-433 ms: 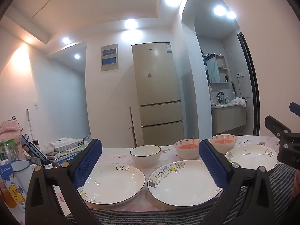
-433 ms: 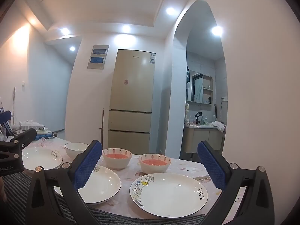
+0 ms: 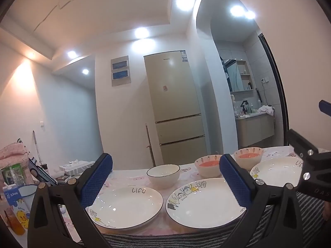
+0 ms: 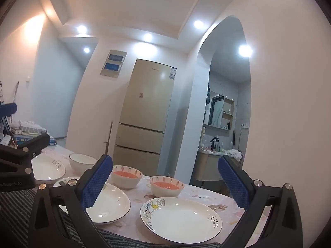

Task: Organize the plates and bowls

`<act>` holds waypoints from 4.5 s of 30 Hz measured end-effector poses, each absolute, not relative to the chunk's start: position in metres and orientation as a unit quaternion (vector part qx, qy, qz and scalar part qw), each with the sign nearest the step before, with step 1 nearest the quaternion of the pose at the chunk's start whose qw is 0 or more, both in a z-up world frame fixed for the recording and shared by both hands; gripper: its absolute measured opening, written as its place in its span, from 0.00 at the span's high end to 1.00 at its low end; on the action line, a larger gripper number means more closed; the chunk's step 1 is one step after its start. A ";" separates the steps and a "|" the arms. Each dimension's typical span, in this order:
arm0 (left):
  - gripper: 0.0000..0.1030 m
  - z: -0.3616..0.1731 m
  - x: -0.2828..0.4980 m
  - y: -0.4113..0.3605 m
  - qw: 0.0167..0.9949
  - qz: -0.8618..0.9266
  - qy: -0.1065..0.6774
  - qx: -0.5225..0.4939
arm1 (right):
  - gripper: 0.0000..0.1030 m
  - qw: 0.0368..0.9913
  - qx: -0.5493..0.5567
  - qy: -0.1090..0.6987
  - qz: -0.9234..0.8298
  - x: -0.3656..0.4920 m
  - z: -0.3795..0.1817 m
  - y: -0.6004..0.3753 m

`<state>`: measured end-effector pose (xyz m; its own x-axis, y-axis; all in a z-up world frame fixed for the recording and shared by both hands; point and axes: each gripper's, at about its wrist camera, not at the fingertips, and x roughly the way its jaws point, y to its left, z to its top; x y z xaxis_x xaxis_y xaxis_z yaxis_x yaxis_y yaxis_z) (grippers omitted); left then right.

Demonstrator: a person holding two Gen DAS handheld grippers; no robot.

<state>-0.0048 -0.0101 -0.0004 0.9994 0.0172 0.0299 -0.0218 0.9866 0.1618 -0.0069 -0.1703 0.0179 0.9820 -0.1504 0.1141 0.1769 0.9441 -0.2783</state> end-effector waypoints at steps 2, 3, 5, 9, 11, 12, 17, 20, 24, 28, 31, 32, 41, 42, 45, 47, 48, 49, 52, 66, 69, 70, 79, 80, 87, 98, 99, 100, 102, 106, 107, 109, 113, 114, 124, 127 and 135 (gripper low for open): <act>0.00 -0.002 -0.003 -0.009 0.997 0.010 -0.013 0.080 | 0.00 0.984 -0.147 -0.042 -0.094 -0.005 0.018 -0.169; 0.00 -0.001 -0.003 -0.009 0.997 0.009 -0.013 0.081 | 0.00 0.984 -0.142 -0.042 -0.094 -0.005 0.016 -0.172; 0.00 -0.001 -0.005 -0.007 0.997 0.010 -0.018 0.075 | 0.00 0.987 -0.128 -0.037 -0.094 -0.003 0.016 -0.178; 0.00 -0.002 -0.009 -0.002 0.998 0.013 -0.025 0.064 | 0.00 0.990 -0.103 -0.021 -0.096 0.003 0.016 -0.189; 0.00 -0.002 -0.007 -0.001 0.998 0.012 -0.021 0.063 | 0.00 0.990 -0.099 -0.021 -0.099 0.003 0.016 -0.191; 0.00 -0.002 -0.006 -0.002 0.998 0.012 -0.018 0.063 | 0.00 0.990 -0.099 -0.023 -0.099 0.003 0.015 -0.191; 0.00 -0.002 -0.005 0.000 0.998 0.010 -0.012 0.056 | 0.00 0.989 -0.096 -0.034 -0.108 -0.002 0.015 -0.193; 0.00 -0.001 -0.006 -0.001 0.998 0.010 -0.013 0.056 | 0.00 0.989 -0.092 -0.024 -0.111 0.002 0.016 -0.196; 0.00 0.000 -0.005 -0.001 0.998 0.011 -0.011 0.058 | 0.00 0.989 -0.087 -0.022 -0.117 0.003 0.016 -0.197; 0.00 0.001 -0.005 -0.001 0.998 0.010 -0.011 0.053 | 0.00 0.980 -0.099 -0.033 -0.169 -0.001 0.015 -0.193; 0.00 0.001 -0.003 0.000 0.999 0.009 -0.005 0.047 | 0.00 0.981 -0.094 -0.031 -0.164 -0.001 0.014 -0.195; 0.00 0.001 -0.002 0.001 0.999 0.008 -0.002 0.045 | 0.00 0.982 -0.094 -0.030 -0.163 -0.002 0.014 -0.196; 0.00 0.001 -0.003 0.006 0.999 0.008 -0.001 0.036 | 0.00 0.985 -0.079 -0.016 -0.154 0.004 0.017 -0.205; 0.00 0.001 -0.003 0.005 0.999 0.008 0.000 0.037 | 0.00 0.985 -0.078 -0.014 -0.153 0.004 0.016 -0.204; 0.00 0.002 -0.004 0.004 0.999 0.008 -0.003 0.039 | 0.00 0.986 -0.068 -0.007 -0.152 0.006 0.016 -0.207; 0.00 0.002 -0.007 0.003 0.999 0.009 -0.010 0.042 | 0.00 0.988 -0.060 -0.001 -0.143 0.007 0.016 -0.210; 0.00 0.002 -0.008 0.003 0.999 0.013 -0.012 0.043 | 0.00 0.991 -0.058 0.005 -0.125 0.007 0.017 -0.212; 0.00 0.002 -0.009 0.003 0.999 0.015 -0.014 0.043 | 0.00 0.993 -0.055 0.013 -0.105 0.009 0.017 -0.212; 0.00 0.002 -0.010 0.001 0.999 0.010 -0.018 0.047 | 0.00 0.993 -0.061 0.032 -0.094 0.016 0.016 -0.211; 0.00 0.002 -0.004 0.009 1.000 0.004 -0.003 0.030 | 0.00 0.994 -0.049 0.037 -0.090 0.019 0.014 -0.215; 0.00 0.002 -0.003 0.008 0.999 0.016 0.000 0.032 | 0.00 0.994 -0.047 0.040 -0.093 0.021 0.014 -0.217; 0.00 0.002 -0.002 0.008 0.999 0.014 0.002 0.032 | 0.00 0.994 -0.047 0.041 -0.095 0.021 0.014 -0.217; 0.00 0.001 -0.001 0.017 1.000 0.006 0.005 0.008 | 0.00 0.993 -0.042 0.042 -0.098 0.021 0.012 -0.220; 0.00 0.002 -0.001 0.018 1.000 0.005 0.005 0.004 | 0.00 0.993 -0.042 0.043 -0.097 0.020 0.011 -0.220; 0.00 0.002 0.003 0.021 1.000 0.002 0.017 -0.006 | 0.00 0.994 -0.048 0.028 -0.099 0.016 0.014 -0.215; 0.00 0.001 0.003 0.015 1.000 0.013 0.014 0.010 | 0.00 0.993 -0.022 0.033 -0.111 0.018 0.016 -0.224; 0.00 0.001 0.004 0.017 1.000 0.009 0.016 0.008 | 0.00 0.993 -0.020 0.033 -0.111 0.018 0.016 -0.226; 0.00 0.001 0.005 0.018 1.000 0.008 0.019 0.005 | 0.00 0.993 -0.018 0.033 -0.111 0.018 0.016 -0.226; 0.00 0.001 0.007 0.019 1.000 0.007 0.024 0.003 | 0.00 0.994 -0.015 0.029 -0.108 0.016 0.017 -0.227; 0.00 0.002 0.007 0.019 1.000 0.004 0.017 0.001 | 0.00 0.994 -0.020 0.027 -0.105 0.015 0.018 -0.225; 0.00 0.002 0.006 0.021 1.000 -0.005 0.013 -0.003 | 0.00 0.994 -0.020 0.027 -0.104 0.015 0.018 -0.225; 0.00 0.002 0.006 0.024 1.000 -0.024 0.012 -0.013 | 0.00 0.994 -0.020 0.024 -0.102 0.013 0.020 -0.225; 0.00 0.000 0.012 0.016 0.999 -0.027 0.030 0.003 | 0.00 0.994 -0.028 0.014 -0.101 0.009 0.024 -0.222; 0.00 0.000 0.014 0.015 0.999 -0.026 0.032 0.006 | 0.00 0.994 -0.030 0.014 -0.100 0.008 0.024 -0.221; 0.00 0.037 -0.011 0.023 1.000 -0.003 0.001 0.013 | 0.00 0.997 -0.049 0.031 -0.050 0.005 0.057 -0.215; 0.00 0.058 -0.016 0.027 1.000 0.006 -0.011 0.023 | 0.00 0.998 -0.054 0.016 -0.043 0.003 0.073 -0.212; 0.00 0.117 -0.016 0.042 0.998 0.007 -0.051 0.030 | 0.02 0.999 -0.005 0.025 0.020 0.025 0.135 -0.207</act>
<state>-0.0161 0.0423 0.1170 0.9948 0.0110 0.1015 -0.0171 0.9981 0.0589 0.0252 -0.2066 0.1345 0.9980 0.0389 -0.0498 -0.0393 0.9992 -0.0081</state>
